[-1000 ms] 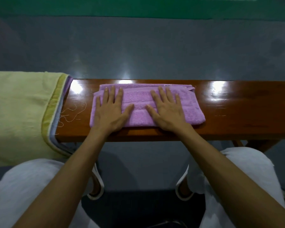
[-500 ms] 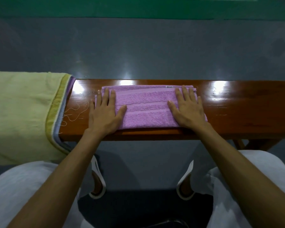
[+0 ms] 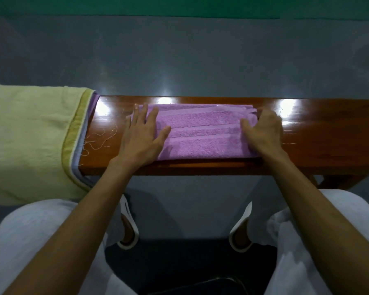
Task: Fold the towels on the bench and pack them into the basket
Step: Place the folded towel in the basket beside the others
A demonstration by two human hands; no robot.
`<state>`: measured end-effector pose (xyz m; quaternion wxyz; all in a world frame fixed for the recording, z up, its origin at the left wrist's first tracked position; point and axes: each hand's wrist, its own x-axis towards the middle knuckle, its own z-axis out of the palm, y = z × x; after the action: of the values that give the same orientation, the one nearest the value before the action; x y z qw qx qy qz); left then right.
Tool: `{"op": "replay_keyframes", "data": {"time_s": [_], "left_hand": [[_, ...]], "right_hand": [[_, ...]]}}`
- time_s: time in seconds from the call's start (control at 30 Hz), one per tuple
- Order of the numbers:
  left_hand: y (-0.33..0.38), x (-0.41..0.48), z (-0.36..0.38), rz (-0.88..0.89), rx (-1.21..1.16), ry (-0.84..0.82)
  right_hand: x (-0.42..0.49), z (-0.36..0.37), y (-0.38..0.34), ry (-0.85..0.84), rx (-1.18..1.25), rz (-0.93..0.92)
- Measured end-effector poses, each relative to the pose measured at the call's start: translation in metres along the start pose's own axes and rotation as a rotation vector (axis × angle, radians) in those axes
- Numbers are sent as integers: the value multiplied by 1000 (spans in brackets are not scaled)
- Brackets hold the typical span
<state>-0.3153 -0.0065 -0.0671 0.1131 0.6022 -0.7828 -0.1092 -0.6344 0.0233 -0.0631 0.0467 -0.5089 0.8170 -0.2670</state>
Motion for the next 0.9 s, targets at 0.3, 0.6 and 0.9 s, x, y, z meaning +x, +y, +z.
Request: {"op": "replay_keyframes", "data": {"time_s": [0.3, 0.6, 0.9], "left_hand": [[17, -8, 19, 69, -25, -28], [32, -9, 27, 73, -33, -12], [42, 3, -14, -297, -1112, 99]], "right_hand": [[7, -9, 3, -141, -110, 171], [6, -22, -2, -225, 102, 83], [26, -68, -1, -174, 859, 411]]}}
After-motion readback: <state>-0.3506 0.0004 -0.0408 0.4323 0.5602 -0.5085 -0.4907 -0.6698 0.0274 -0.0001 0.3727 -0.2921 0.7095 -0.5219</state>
